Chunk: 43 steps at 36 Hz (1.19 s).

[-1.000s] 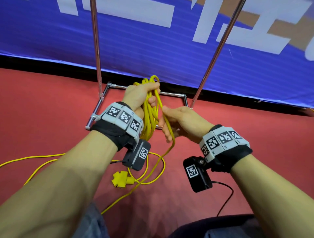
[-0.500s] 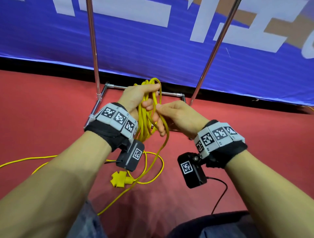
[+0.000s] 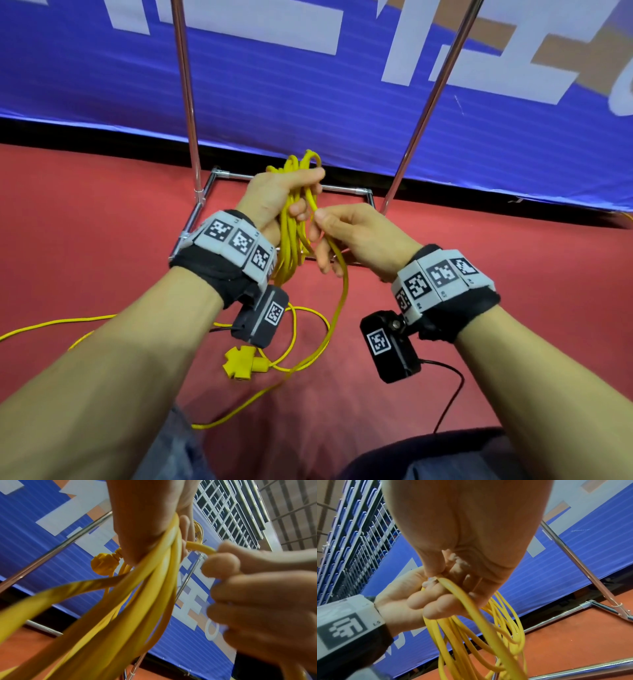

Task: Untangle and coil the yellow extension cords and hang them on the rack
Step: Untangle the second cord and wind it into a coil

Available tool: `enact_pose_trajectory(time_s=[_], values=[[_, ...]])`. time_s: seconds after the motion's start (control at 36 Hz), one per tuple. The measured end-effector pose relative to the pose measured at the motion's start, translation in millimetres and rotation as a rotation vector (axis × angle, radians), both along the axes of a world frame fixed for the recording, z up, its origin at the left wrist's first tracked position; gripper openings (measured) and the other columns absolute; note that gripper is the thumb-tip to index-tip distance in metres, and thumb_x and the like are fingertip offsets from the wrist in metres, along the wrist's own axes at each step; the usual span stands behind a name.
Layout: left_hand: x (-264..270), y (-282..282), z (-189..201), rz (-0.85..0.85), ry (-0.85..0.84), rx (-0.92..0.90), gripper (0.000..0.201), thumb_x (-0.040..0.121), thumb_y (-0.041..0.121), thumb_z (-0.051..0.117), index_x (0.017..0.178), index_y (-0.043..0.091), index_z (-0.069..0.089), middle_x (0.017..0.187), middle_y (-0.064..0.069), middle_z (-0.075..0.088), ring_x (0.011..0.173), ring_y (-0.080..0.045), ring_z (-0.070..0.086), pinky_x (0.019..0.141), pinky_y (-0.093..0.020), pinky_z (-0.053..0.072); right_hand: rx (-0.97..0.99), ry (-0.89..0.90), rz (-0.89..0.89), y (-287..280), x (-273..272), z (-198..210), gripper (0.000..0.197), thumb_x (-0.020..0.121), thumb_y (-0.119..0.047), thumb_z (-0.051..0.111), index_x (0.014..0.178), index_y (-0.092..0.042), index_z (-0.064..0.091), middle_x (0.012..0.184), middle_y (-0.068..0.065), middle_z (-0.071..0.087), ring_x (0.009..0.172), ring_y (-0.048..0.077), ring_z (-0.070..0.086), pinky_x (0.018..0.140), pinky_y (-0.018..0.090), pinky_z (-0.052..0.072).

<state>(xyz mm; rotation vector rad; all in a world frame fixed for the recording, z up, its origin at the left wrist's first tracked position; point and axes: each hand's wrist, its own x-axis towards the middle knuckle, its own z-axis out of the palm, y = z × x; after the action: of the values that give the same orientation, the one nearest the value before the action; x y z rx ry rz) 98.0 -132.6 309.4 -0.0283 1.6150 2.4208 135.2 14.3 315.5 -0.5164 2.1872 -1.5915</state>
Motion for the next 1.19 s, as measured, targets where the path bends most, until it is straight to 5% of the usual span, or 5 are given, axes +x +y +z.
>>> enact_pose_trajectory(time_s=[0.28, 0.39, 0.58, 0.86, 1.19], values=[[-2, 6, 3, 0.098, -0.039, 0.110, 0.024, 0.095, 0.017, 0.057, 0.072, 0.011, 0.056, 0.058, -0.002, 0.062, 0.063, -0.022, 0.070, 0.062, -0.031, 0.055, -0.021, -0.193, -0.022, 8, -4, -9, 0.049, 0.103, -0.037, 0.035, 0.076, -0.003, 0.058, 0.055, 0.010, 0.058, 0.055, 0.027, 0.060, 0.061, 0.031, 0.053], [-1, 4, 10, 0.142, -0.043, 0.245, 0.026, 0.098, 0.015, 0.051, 0.072, 0.010, 0.050, 0.044, 0.001, 0.045, 0.033, -0.012, 0.043, 0.048, -0.021, 0.048, -0.122, -0.422, -0.027, 19, -8, -8, 0.061, 0.102, -0.043, 0.025, 0.081, 0.002, 0.061, 0.063, 0.017, 0.062, 0.058, 0.030, 0.062, 0.061, 0.032, 0.054], [-5, -10, 12, 0.209, -0.051, 0.327, 0.028, 0.098, 0.012, 0.049, 0.069, 0.011, 0.046, 0.041, 0.005, 0.034, 0.030, -0.008, 0.027, 0.043, -0.017, 0.036, -0.080, -0.546, 0.013, 29, -14, -14, 0.077, 0.100, -0.049, 0.012, 0.086, 0.007, 0.063, 0.070, 0.023, 0.067, 0.065, 0.034, 0.065, 0.074, 0.038, 0.052], [-16, -37, 11, 0.542, 0.007, 0.314, 0.029, 0.090, 0.005, 0.051, 0.064, 0.013, 0.043, 0.043, 0.002, 0.031, 0.030, -0.012, 0.023, 0.041, -0.018, 0.032, 0.252, -0.312, -0.058, 55, -13, -40, 0.027, 0.097, -0.019, 0.053, 0.081, -0.003, 0.067, 0.064, 0.008, 0.064, 0.058, 0.019, 0.059, 0.066, 0.028, 0.050], [-20, -28, -9, 0.457, -0.020, -0.111, 0.024, 0.086, 0.006, 0.060, 0.065, 0.011, 0.051, 0.044, -0.001, 0.036, 0.031, -0.012, 0.027, 0.039, -0.020, 0.036, 0.233, 0.089, -0.603, 43, -39, -32, 0.036, 0.097, -0.025, 0.052, 0.066, -0.010, 0.059, 0.051, 0.004, 0.049, 0.041, 0.017, 0.046, 0.044, 0.026, 0.040]])
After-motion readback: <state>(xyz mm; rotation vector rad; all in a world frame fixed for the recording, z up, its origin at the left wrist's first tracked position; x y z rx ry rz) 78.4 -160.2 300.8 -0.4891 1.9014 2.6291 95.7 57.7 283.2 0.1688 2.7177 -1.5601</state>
